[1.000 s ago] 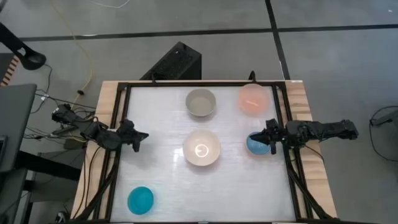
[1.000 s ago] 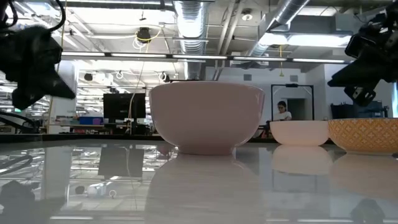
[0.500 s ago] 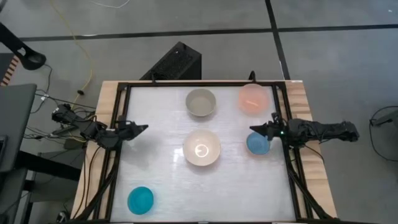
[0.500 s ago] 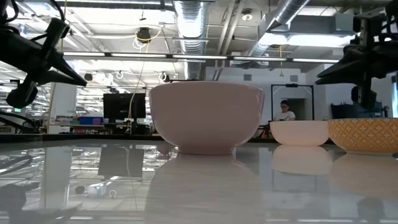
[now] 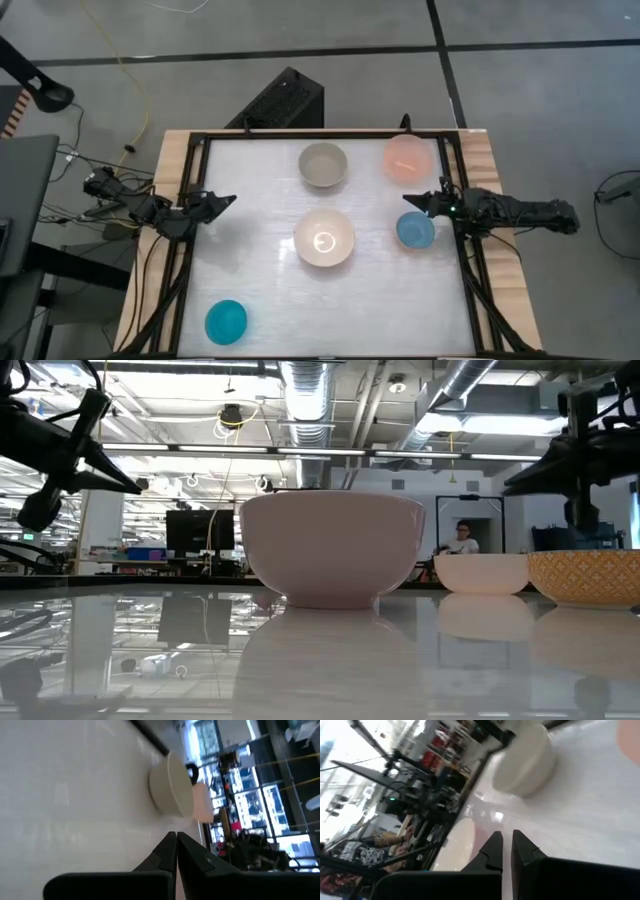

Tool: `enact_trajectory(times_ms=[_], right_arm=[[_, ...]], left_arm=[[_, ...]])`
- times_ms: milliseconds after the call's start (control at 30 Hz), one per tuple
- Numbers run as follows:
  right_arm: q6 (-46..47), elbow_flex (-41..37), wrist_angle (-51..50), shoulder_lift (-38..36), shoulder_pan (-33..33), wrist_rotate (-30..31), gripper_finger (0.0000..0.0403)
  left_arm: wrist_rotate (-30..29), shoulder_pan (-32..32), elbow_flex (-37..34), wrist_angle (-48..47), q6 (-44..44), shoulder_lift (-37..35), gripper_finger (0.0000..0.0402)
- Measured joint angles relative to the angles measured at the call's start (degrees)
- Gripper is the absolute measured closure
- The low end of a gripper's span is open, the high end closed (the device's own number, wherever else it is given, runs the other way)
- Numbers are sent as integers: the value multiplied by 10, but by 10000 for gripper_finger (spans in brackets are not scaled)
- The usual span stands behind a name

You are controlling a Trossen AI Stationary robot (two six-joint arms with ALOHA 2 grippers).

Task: Nest bowls inside each other
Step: Stack the light orange bowl on top of the white bowl

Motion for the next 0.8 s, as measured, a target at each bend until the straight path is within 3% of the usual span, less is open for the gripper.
enact_trajectory(times_ms=[200,300,433,567,667,800], right_arm=[[-168,-6,283,2,-12,-33,392],[-269,9,367,4,-21,-32,392],[-332,83,307,25,-45,-32,382],[-381,188,218,103,-69,-44,352],[-434,286,108,185,-84,-53,329],[-495,407,-79,302,-113,-57,307]], left_arm=[[-94,0,0,103,113,0,401],[-94,0,0,213,244,0,401],[-36,0,0,414,472,0,401],[36,0,2,593,684,0,401],[53,0,19,620,773,0,401],[37,0,43,598,821,0,401]])
